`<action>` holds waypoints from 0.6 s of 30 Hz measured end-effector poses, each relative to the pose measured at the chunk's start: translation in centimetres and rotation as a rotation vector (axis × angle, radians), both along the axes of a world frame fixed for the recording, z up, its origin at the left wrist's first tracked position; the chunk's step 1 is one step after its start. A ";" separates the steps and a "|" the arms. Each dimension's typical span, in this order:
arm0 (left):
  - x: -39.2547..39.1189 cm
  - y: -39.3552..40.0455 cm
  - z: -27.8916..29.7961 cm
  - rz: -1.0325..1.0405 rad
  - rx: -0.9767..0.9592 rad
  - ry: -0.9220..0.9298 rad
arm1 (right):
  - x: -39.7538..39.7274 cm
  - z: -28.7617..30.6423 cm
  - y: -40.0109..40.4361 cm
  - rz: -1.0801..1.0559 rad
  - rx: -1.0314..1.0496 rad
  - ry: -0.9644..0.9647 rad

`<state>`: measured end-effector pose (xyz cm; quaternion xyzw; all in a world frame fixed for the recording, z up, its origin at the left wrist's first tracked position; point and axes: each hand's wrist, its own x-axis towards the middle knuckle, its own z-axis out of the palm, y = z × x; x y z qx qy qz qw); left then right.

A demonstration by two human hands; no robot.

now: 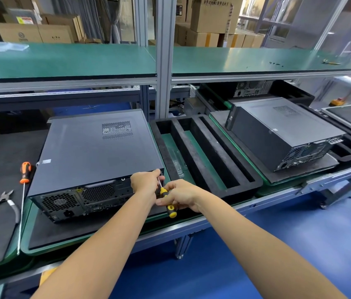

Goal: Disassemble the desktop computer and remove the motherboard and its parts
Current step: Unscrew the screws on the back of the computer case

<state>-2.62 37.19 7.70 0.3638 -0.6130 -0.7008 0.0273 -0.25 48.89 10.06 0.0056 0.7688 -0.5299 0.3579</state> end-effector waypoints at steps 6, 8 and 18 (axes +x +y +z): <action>-0.1 0.2 -0.2 0.009 -0.021 -0.005 | 0.2 -0.1 -0.6 -0.008 0.111 0.094; -0.1 0.2 -0.1 0.017 -0.016 -0.016 | 0.3 -0.1 -0.9 -0.008 0.103 0.073; -0.5 -0.2 -0.2 -0.025 0.059 -0.032 | 0.8 1.7 -0.3 -0.001 -0.123 -0.193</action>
